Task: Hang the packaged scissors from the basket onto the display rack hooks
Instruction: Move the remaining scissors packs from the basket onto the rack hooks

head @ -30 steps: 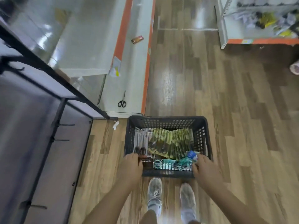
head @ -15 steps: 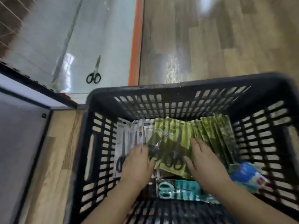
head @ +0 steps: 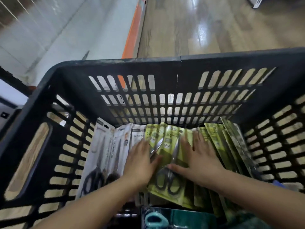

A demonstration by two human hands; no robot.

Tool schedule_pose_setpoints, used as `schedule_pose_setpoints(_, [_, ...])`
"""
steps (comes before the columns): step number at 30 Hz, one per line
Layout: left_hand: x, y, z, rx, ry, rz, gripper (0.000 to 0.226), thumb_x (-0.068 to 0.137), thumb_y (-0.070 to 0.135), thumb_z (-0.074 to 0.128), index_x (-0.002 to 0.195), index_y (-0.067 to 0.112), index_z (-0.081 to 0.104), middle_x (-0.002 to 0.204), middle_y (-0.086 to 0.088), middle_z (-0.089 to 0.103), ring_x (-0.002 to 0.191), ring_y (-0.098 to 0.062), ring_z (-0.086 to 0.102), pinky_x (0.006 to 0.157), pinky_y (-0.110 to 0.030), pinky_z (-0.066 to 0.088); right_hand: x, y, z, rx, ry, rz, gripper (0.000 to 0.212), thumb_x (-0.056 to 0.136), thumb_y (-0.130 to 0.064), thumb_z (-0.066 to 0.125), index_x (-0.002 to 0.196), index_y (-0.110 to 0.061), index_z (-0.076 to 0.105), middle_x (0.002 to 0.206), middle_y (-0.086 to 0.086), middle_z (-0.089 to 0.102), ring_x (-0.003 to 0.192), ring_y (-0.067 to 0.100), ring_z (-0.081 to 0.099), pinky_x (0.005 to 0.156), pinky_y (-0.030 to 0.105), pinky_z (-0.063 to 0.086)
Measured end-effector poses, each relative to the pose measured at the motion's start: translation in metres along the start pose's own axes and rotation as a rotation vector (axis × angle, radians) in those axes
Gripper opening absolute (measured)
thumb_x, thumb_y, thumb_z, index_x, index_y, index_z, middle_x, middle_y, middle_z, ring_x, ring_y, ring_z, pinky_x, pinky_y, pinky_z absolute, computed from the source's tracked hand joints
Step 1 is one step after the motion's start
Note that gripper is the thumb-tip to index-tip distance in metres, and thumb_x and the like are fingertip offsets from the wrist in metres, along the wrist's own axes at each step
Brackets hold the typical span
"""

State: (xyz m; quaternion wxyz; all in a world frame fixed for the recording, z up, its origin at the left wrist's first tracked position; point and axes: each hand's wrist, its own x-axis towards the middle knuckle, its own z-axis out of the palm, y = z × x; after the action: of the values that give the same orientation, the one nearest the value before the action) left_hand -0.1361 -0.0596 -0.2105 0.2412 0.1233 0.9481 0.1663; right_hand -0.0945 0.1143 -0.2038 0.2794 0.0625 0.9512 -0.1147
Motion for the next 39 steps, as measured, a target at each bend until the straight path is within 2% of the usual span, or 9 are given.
schedule_pose_setpoints(10, [0.003, 0.006, -0.025, -0.292, 0.012, -0.262, 0.052, 0.086, 0.043, 0.063, 0.122, 0.009, 0.048, 0.114, -0.007, 0.057, 0.092, -0.019, 0.053, 0.077, -0.026, 0.043, -0.017, 0.006, -0.01, -0.063, -0.063, -0.051, 0.118, 0.067, -0.085, 0.042, 0.148, -0.023, -0.017, 0.153, 0.014, -0.025, 0.14, 0.029, -0.026, 0.114, 0.044, -0.01])
schedule_pose_setpoints(15, [0.011, -0.004, -0.031, -0.469, -0.048, -0.334, 0.032, 0.094, 0.031, 0.055, 0.115, 0.007, 0.055, 0.112, -0.01, 0.06, 0.093, -0.022, 0.055, 0.084, -0.031, 0.044, -0.024, 0.007, -0.014, 0.015, 0.014, -0.119, 0.116, 0.067, -0.078, 0.053, 0.149, -0.028, -0.013, 0.156, 0.01, -0.016, 0.144, 0.027, -0.016, 0.115, 0.041, -0.006])
schedule_pose_setpoints(18, [0.01, -0.001, -0.037, -0.527, -0.031, -0.312, 0.025, 0.097, 0.031, 0.048, 0.108, 0.009, 0.055, 0.105, -0.009, 0.057, 0.088, -0.024, 0.055, 0.074, -0.029, 0.044, -0.03, 0.003, -0.018, 0.145, 0.104, -0.142, 0.103, 0.075, -0.068, 0.056, 0.149, -0.028, -0.002, 0.158, 0.004, -0.002, 0.145, 0.024, -0.002, 0.116, 0.038, 0.003])
schedule_pose_setpoints(21, [0.01, -0.001, -0.045, -0.633, 0.032, -0.306, 0.018, 0.097, 0.029, 0.049, 0.097, 0.011, 0.053, 0.085, -0.009, 0.057, 0.072, -0.022, 0.053, 0.067, -0.029, 0.043, -0.027, -0.003, -0.021, 0.286, 0.178, -0.1, 0.088, 0.083, -0.055, 0.058, 0.149, -0.023, 0.009, 0.155, 0.006, 0.017, 0.142, 0.023, 0.017, 0.114, 0.037, 0.021])
schedule_pose_setpoints(25, [0.012, -0.01, -0.058, -0.747, 0.09, -0.336, 0.016, 0.097, 0.027, 0.051, 0.084, 0.018, 0.054, 0.084, -0.007, 0.058, 0.073, -0.022, 0.053, 0.071, -0.03, 0.043, -0.016, -0.009, -0.02, 0.409, 0.148, 0.025, 0.086, 0.083, -0.051, 0.06, 0.148, -0.019, 0.014, 0.153, 0.008, 0.023, 0.139, 0.025, 0.026, 0.111, 0.038, 0.027])
schedule_pose_setpoints(28, [0.01, -0.015, -0.061, -0.764, 0.076, -0.339, 0.011, 0.095, 0.027, 0.054, 0.091, 0.017, 0.057, 0.09, -0.009, 0.061, 0.081, -0.023, 0.055, 0.078, -0.031, 0.045, -0.009, -0.012, -0.016, 0.413, 0.075, 0.153, 0.089, 0.081, -0.055, 0.061, 0.147, -0.016, 0.015, 0.153, 0.012, 0.018, 0.139, 0.03, 0.025, 0.109, 0.042, 0.03])
schedule_pose_setpoints(31, [0.006, -0.014, -0.061, -0.706, 0.047, -0.335, 0.013, 0.094, 0.025, 0.055, 0.103, 0.016, 0.055, 0.085, -0.004, 0.059, 0.077, -0.019, 0.056, 0.068, -0.019, 0.046, -0.004, -0.021, -0.015, 0.429, 0.024, 0.257, 0.1, 0.074, -0.063, 0.063, 0.148, -0.018, 0.012, 0.153, 0.016, 0.013, 0.14, 0.036, 0.021, 0.109, 0.047, 0.031])
schedule_pose_setpoints(35, [0.006, -0.016, -0.061, -0.663, 0.001, -0.374, 0.027, 0.095, 0.023, 0.055, 0.116, 0.006, 0.056, 0.101, -0.013, 0.063, 0.094, -0.029, 0.061, 0.083, -0.036, 0.05, -0.004, -0.034, -0.01, 0.313, 0.037, 0.253, 0.105, 0.069, -0.071, 0.06, 0.147, -0.021, 0.01, 0.152, 0.017, 0.011, 0.14, 0.036, 0.013, 0.107, 0.047, 0.03])
schedule_pose_setpoints(39, [0.009, -0.019, -0.061, -0.679, -0.015, -0.415, 0.015, 0.096, 0.021, 0.054, 0.108, 0.013, 0.053, 0.082, -0.004, 0.057, 0.073, -0.02, 0.057, 0.06, -0.028, 0.046, -0.009, -0.043, 0.001, 0.243, 0.039, 0.182, 0.1, 0.078, -0.065, 0.056, 0.149, -0.021, 0.0, 0.153, 0.019, 0.003, 0.139, 0.038, 0.01, 0.112, 0.047, 0.017])
